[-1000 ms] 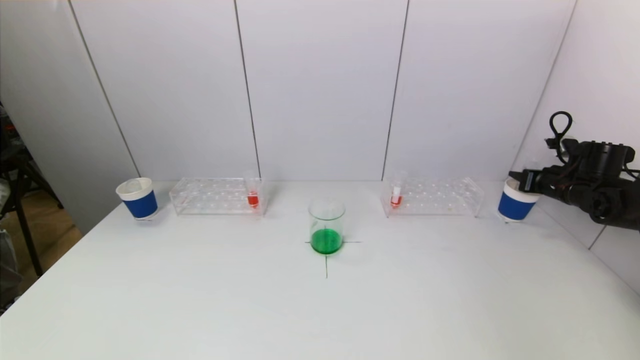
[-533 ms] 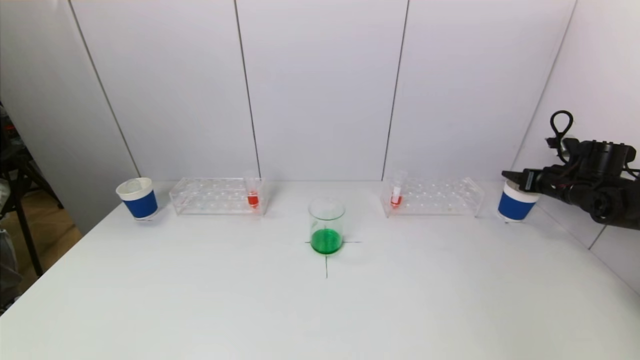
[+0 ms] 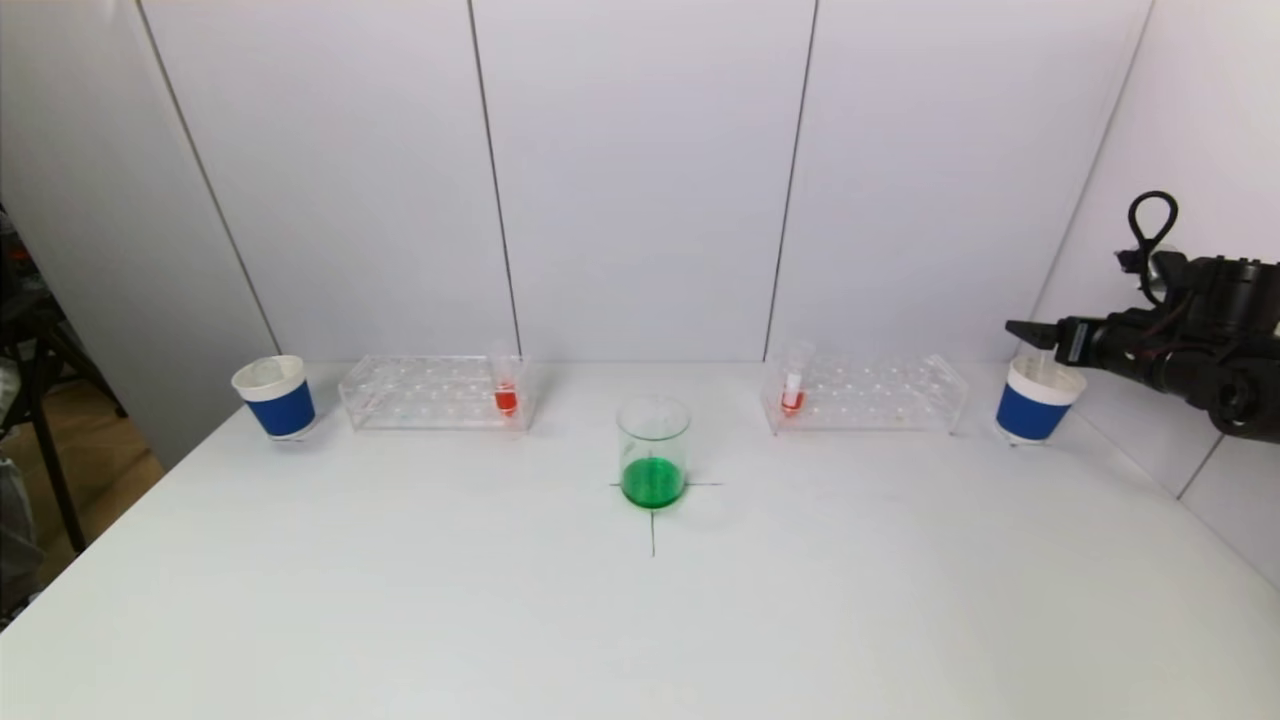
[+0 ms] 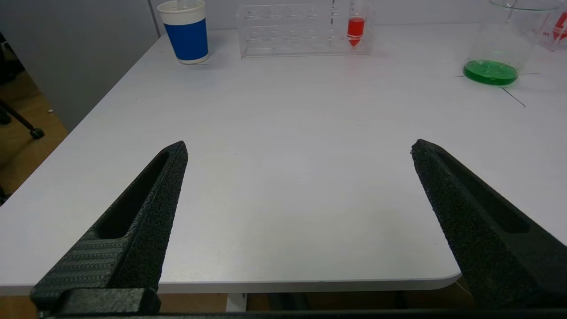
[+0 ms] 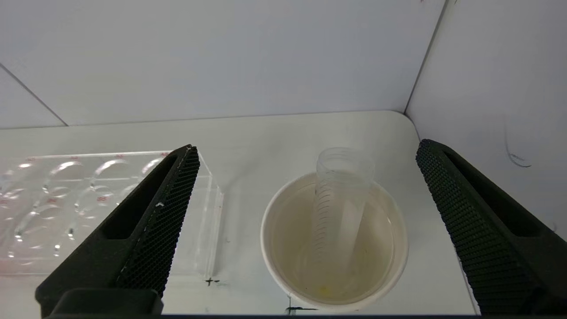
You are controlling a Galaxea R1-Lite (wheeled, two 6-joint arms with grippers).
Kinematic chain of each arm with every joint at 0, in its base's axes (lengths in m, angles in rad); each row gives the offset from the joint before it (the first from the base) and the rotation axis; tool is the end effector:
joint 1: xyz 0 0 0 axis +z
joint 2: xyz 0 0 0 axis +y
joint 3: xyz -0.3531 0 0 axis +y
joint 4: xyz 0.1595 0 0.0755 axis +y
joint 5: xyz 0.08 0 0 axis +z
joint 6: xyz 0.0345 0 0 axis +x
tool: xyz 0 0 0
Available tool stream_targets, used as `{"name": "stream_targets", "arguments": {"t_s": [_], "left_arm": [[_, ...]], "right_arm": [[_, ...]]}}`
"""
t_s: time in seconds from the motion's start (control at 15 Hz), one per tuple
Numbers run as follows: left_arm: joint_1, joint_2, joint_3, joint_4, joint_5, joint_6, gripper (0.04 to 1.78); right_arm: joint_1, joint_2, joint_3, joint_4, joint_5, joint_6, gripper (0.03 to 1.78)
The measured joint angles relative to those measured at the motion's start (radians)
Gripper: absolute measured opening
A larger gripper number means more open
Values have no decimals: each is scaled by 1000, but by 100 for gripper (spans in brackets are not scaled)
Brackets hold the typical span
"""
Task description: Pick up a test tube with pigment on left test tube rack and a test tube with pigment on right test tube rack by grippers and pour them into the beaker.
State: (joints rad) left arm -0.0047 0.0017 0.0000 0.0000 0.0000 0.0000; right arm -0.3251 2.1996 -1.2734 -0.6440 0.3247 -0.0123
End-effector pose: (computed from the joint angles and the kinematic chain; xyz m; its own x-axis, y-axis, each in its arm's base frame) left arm -0.0790 0.0004 0.0756 1.0000 -0.0047 -0.0017 0.0047 1.0000 0.0000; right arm 0.4509 -0.1404 0.1721 0.9645 0.0116 -0.2639 0.0091 0.9970 0.0770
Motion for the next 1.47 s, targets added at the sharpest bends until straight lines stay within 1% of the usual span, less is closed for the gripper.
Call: {"name": "stream_targets", "arguments": {"t_s": [0.13,0.2,0.27,0.4,0.53,0.67,0.73,0.8,0.87,1.07,1.33,1.47], "left_arm": [[0,0,0,0,0,0,176],[0,0,0,0,0,0,176],[0,0,0,0,0,0,176],[0,0,0,0,0,0,176],[0,0,0,0,0,0,176],[0,0,0,0,0,0,176],[0,0,0,0,0,0,176],[0,0,0,0,0,0,176],[0,0,0,0,0,0,176],[0,0,0,0,0,0,176],[0,0,0,0,0,0,176],[0,0,0,0,0,0,176]], "right_arm": [[20,-84,52,-1,-12,1,178],[37,-136,88,-2,-31,1,178],[64,-198,130,-3,-63,1,178],[136,-326,216,-4,-145,1,178],[229,-470,316,2,-250,-1,178],[309,-616,425,12,-362,-4,178],[338,-687,482,21,-401,-5,178],[360,-756,539,31,-426,-6,178],[377,-830,602,45,-441,-6,178],[401,-1029,781,64,-458,-5,178],[400,-1265,922,83,-471,-3,178],[399,-1381,976,129,-463,-1,178]]}}
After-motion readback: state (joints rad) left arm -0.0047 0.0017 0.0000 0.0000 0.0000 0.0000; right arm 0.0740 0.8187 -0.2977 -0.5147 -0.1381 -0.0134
